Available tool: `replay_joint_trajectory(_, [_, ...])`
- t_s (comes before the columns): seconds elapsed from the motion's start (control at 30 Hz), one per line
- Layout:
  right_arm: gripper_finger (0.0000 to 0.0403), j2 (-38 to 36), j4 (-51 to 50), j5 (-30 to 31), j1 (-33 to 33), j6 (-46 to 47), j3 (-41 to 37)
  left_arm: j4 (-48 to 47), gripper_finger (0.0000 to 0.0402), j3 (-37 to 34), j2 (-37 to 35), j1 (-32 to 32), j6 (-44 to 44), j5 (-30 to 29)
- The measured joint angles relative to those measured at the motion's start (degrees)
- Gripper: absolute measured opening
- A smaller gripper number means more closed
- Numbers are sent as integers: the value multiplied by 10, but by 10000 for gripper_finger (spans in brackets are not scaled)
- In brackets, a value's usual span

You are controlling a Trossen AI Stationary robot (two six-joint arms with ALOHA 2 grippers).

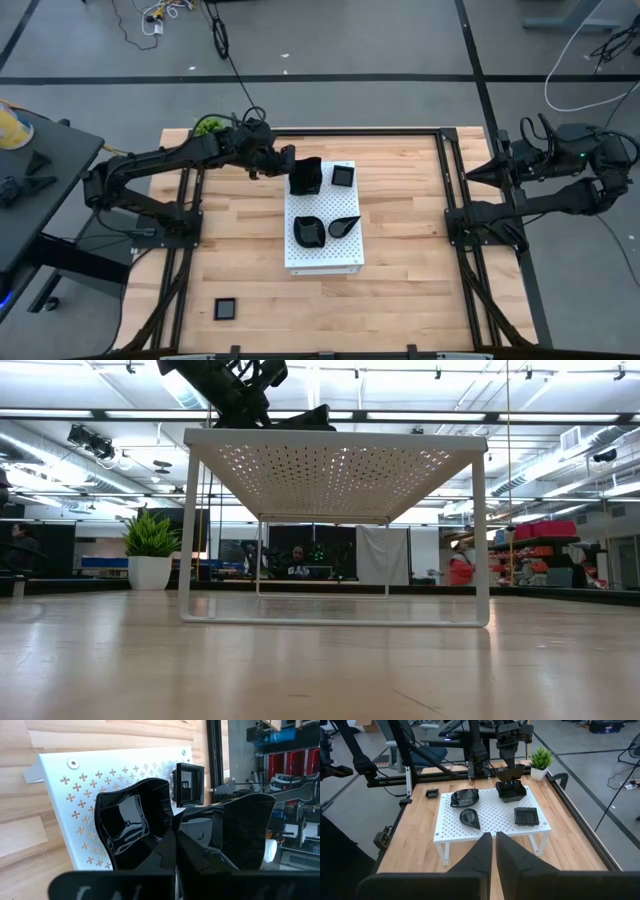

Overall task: Pick & Place Mini shaped plates
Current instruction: Stack the black distorted square plate on top of the other black distorted square plate on the shelf

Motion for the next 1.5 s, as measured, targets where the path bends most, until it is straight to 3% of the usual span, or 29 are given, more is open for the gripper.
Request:
replay_joint_trajectory(0.93, [29,0,0,0,0,0,0,-11,1,-1,30,18,-16,34])
replay_joint_trajectory(1.5, [29,0,0,0,0,0,0,-68,1,0,30,19,-22,14])
